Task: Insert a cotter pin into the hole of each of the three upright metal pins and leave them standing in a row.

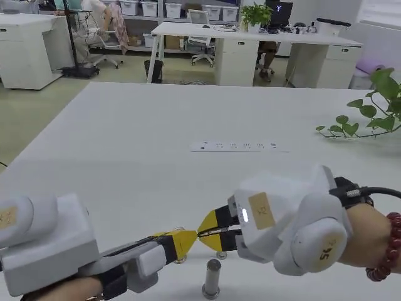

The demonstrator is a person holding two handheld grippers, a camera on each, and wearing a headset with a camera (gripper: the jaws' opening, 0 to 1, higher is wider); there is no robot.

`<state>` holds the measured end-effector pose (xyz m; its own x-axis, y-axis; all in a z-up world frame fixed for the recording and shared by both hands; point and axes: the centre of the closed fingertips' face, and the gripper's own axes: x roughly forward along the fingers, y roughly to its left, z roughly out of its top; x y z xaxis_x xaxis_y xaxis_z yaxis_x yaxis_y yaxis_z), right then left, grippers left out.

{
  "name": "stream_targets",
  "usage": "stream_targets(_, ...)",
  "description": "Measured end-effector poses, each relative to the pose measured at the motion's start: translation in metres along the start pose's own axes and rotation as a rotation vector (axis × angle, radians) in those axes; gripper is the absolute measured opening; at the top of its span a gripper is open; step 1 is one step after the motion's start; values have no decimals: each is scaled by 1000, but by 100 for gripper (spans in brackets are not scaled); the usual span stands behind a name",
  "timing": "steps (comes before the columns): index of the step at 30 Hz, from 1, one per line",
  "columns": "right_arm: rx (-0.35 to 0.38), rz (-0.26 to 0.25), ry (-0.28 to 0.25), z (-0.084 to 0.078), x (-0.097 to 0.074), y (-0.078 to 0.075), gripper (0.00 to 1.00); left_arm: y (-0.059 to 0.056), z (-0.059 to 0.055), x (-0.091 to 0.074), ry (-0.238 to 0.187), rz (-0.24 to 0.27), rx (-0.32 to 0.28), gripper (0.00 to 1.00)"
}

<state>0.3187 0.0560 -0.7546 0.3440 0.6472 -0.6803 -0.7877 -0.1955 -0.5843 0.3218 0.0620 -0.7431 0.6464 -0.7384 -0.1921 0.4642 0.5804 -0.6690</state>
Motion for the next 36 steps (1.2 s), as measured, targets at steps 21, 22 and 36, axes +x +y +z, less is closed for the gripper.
stream_targets(21,50,8,-16,2,4,1,4,9,0,-2,8,6,82,0)
stream_targets(22,56,9,-19,2,5,0,4,10,0,-2,6,8,97,0)
stream_targets(36,447,74,-132,-3,-3,0,13,12,-3,-8,22,11,227,0)
